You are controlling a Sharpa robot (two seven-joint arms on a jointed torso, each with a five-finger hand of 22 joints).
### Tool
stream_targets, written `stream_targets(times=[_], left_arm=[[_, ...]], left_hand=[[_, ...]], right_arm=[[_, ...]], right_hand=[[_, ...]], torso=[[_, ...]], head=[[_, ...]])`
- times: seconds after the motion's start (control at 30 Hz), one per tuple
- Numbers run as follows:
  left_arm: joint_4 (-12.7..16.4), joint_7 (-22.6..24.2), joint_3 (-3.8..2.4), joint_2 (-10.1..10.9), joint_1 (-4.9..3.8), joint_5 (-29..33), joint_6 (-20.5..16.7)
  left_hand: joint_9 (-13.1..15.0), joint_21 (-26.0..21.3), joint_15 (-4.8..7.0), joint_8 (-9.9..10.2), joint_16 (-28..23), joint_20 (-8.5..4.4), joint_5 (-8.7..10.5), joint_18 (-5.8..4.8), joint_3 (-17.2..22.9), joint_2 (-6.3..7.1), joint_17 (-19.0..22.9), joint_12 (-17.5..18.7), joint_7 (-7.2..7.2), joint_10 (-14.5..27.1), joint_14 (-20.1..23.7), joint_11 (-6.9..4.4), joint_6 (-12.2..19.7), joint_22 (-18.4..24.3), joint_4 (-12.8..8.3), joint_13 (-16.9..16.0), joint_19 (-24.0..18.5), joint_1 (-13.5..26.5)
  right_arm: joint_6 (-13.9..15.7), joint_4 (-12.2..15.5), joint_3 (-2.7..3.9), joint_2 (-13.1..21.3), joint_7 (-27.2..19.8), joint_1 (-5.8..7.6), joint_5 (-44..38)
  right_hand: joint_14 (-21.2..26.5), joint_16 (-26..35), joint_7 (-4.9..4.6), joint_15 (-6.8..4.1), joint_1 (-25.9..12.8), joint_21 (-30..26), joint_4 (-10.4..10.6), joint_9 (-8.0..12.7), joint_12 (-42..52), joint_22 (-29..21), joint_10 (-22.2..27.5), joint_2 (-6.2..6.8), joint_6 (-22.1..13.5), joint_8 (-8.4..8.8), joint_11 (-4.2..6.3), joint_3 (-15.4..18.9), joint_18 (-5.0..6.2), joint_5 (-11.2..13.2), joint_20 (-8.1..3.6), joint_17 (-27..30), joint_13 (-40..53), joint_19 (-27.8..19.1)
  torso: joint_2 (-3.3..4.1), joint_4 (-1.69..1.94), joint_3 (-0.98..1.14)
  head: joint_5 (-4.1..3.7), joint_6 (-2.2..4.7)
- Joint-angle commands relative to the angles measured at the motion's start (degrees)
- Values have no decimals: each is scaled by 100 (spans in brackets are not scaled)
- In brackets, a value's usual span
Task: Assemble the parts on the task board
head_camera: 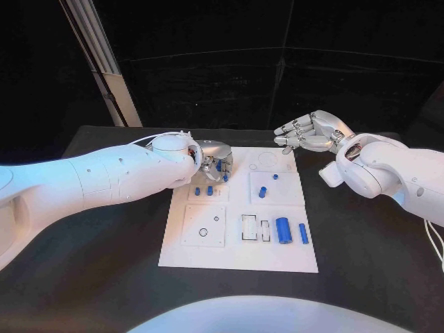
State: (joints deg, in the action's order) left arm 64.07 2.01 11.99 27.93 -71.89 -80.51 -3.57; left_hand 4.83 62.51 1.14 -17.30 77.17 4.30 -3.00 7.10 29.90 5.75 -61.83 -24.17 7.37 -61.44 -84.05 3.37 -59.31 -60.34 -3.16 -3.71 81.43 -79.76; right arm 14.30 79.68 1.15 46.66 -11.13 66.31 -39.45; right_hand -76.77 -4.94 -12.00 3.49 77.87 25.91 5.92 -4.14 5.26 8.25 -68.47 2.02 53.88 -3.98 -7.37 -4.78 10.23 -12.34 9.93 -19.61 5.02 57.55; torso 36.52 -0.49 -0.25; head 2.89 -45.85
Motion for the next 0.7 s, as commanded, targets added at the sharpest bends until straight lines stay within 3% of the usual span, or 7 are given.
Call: stream_targets(times=[0.03,0.23,0.57,0.7], left_arm=[[124,200,-9,86,-12,105,-375],[350,231,-57,287,-26,222,-533],[643,181,-300,593,-34,316,-625],[735,133,-348,743,-38,383,-508]], left_hand=[[8,48,29,50,-10,-1,7,-71,53,27,50,67,-1,-85,-86,1,-75,-37,-11,-8,39,79],[10,87,31,78,-30,-4,7,-78,57,48,111,130,-1,-144,-81,-1,-123,-83,-17,-10,50,131],[9,91,31,113,-33,-5,7,-78,48,74,134,195,5,-186,-82,1,-152,-93,-20,-10,49,182],[9,102,31,123,-34,-5,8,-81,42,82,141,215,3,-200,-82,1,-163,-106,-20,-11,51,199]], right_arm=[[-31,9,3,3,-44,11,21],[-33,2,3,6,-46,11,21],[-40,-20,3,2,-50,11,21],[-43,-26,3,6,-49,10,21]], right_hand=[[-23,35,14,37,-35,-35,13,-9,32,-6,38,-14,-39,-6,-18,5,27,-39,35,10,-9,18],[-23,35,14,37,-35,-35,13,-9,32,-6,38,-14,-39,-6,-18,5,27,-39,35,10,-9,18],[-23,35,14,37,-35,-35,13,-9,32,-6,38,-14,-39,-6,-18,5,27,-39,35,10,-9,18],[-23,35,14,37,-35,-35,13,-9,32,-6,38,-14,-39,-6,-18,5,27,-39,35,10,-9,18]], torso=[[-6,6,1],[-11,9,-1],[-1,8,1],[1,10,9]], head=[[5,-3],[5,17],[22,53],[22,53]])
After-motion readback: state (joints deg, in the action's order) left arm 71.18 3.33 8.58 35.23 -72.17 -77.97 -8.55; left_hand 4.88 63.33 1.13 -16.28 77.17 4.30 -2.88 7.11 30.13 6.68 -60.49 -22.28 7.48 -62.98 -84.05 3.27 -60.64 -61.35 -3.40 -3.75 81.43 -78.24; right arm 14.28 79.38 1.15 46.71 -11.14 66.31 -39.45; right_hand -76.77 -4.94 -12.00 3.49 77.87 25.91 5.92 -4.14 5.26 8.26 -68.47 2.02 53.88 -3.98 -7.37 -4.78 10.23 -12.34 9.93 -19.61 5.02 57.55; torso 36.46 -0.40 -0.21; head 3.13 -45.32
